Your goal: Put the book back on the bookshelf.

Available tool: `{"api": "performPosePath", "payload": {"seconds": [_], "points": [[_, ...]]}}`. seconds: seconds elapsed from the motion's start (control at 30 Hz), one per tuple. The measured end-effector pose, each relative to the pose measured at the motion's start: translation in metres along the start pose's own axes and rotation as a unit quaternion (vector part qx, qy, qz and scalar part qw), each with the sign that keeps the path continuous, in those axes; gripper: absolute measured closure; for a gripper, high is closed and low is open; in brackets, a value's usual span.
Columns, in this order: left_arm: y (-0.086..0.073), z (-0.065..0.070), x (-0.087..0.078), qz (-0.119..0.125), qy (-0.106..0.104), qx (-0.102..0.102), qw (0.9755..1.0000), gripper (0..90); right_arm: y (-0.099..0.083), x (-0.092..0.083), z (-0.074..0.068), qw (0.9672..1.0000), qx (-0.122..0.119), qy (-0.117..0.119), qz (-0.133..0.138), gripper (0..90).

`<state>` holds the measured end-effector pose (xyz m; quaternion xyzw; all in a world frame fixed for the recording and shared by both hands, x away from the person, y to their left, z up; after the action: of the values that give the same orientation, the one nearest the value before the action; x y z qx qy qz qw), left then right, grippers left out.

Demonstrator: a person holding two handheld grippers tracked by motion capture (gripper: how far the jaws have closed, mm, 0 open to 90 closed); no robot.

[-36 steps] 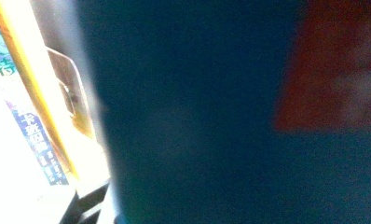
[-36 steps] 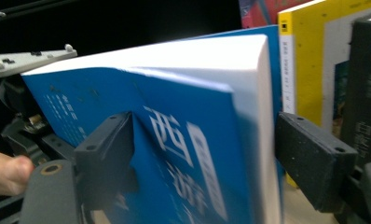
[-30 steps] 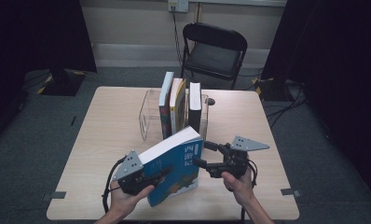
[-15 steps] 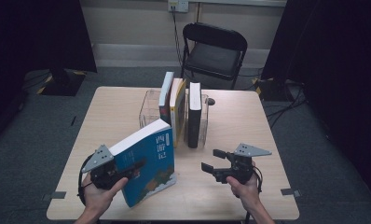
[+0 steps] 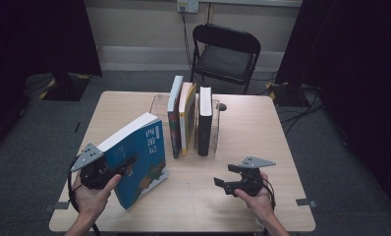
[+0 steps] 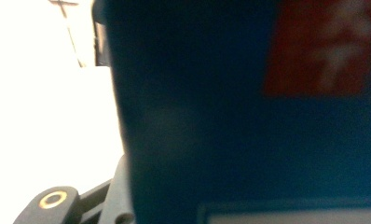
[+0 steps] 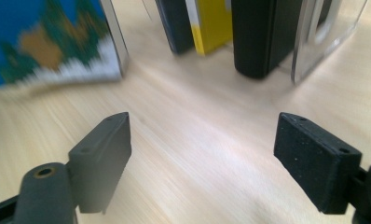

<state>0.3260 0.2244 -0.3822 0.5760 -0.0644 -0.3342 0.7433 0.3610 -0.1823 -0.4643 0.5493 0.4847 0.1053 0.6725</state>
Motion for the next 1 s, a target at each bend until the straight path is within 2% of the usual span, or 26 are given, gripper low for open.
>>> {"api": "performPosePath", "payload": {"seconds": [0.13,0.27,0.37,0.43,0.57,0.67,0.83,1.0], "points": [[0.010,-0.002,0.004,0.015,0.006,-0.011,0.9998,61.9,-0.006,0.017,0.004,0.9983,-0.022,-0.024,-0.048,18.5],[0.021,0.002,0.012,0.024,0.025,0.003,0.9994,62.0,-0.011,0.031,0.004,0.9957,-0.036,-0.028,-0.080,18.4],[0.027,0.002,0.018,0.025,0.027,-0.002,0.9993,62.0,-0.013,0.038,0.002,0.9939,-0.044,-0.026,-0.097,17.8],[0.028,0.000,0.022,0.034,0.028,-0.011,0.9990,62.0,-0.015,0.040,0.002,0.9937,-0.044,-0.025,-0.100,17.6],[0.032,0.002,0.030,0.035,0.037,-0.008,0.9986,62.0,-0.020,0.044,0.004,0.9922,-0.040,-0.026,-0.115,16.6],[0.036,0.002,0.037,0.042,0.043,-0.010,0.9981,62.0,-0.023,0.045,0.003,0.9926,-0.047,-0.035,-0.106,16.6],[0.041,0.005,0.047,0.043,0.060,0.000,0.9972,62.0,-0.028,0.046,-0.002,0.9907,-0.077,-0.056,-0.098,14.8],[0.044,0.003,0.058,0.046,0.063,-0.004,0.9970,62.1,-0.029,0.046,-0.003,0.9911,-0.075,-0.058,-0.093,14.5]]}}
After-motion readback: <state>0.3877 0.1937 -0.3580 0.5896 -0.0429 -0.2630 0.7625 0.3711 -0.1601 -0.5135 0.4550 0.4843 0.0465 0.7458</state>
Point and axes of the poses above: each handheld gripper's, and its own axes: x roughly forward along the jaws, y roughly out of its top, z roughly to its right, the point moved 2 cm from there along x, roughly forward along the jaws, and after that the axes turned 9 degrees about -x, right-handed, at the moved point
